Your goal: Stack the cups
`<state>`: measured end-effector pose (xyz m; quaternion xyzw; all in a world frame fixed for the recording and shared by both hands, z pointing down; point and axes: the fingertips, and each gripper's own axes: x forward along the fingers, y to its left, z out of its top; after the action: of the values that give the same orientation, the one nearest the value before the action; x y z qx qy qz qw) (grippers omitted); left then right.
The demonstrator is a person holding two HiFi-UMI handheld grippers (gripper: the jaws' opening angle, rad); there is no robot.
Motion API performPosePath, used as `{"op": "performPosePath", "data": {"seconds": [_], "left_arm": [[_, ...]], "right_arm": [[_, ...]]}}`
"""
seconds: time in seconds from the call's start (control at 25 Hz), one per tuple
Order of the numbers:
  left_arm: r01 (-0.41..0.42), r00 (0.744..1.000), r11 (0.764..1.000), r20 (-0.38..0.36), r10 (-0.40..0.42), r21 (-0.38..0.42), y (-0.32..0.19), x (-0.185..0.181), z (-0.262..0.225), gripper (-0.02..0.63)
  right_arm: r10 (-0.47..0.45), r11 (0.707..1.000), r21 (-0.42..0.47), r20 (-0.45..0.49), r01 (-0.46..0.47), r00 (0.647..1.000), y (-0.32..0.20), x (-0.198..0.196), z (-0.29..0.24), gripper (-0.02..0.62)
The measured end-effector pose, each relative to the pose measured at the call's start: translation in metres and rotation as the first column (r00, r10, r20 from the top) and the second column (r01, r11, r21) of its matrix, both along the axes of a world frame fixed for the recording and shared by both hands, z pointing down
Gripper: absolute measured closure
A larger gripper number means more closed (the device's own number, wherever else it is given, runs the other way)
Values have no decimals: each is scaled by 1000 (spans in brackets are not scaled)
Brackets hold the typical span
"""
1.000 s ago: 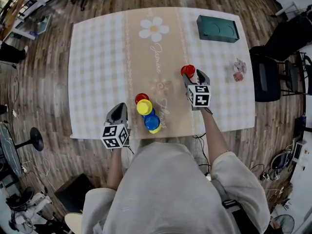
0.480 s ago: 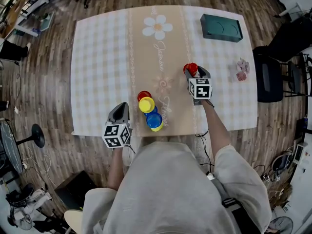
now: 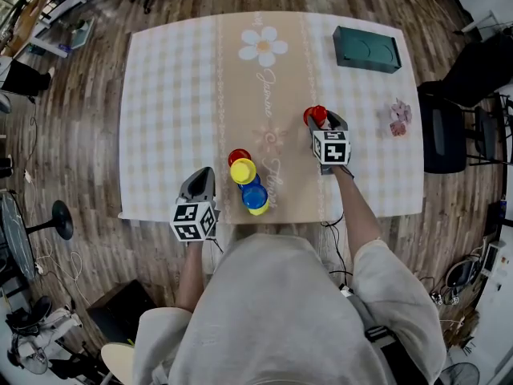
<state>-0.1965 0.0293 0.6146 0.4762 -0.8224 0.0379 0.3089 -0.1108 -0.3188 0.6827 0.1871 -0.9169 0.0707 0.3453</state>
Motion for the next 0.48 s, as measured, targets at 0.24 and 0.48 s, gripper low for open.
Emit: {"op": "performPosePath", "data": {"seconds": [0.24,0.48], "left_arm": [[-8,1000,1000,6,8,10,-5,1,-3,592],[-22,1000,1000,7,22,17,-8,8,-1,592]], "right_arm": [[-22,1000,5,38,22,999,12,6,-20,365],[-78,997,22,63,77,995,33,14,-39,367]]}}
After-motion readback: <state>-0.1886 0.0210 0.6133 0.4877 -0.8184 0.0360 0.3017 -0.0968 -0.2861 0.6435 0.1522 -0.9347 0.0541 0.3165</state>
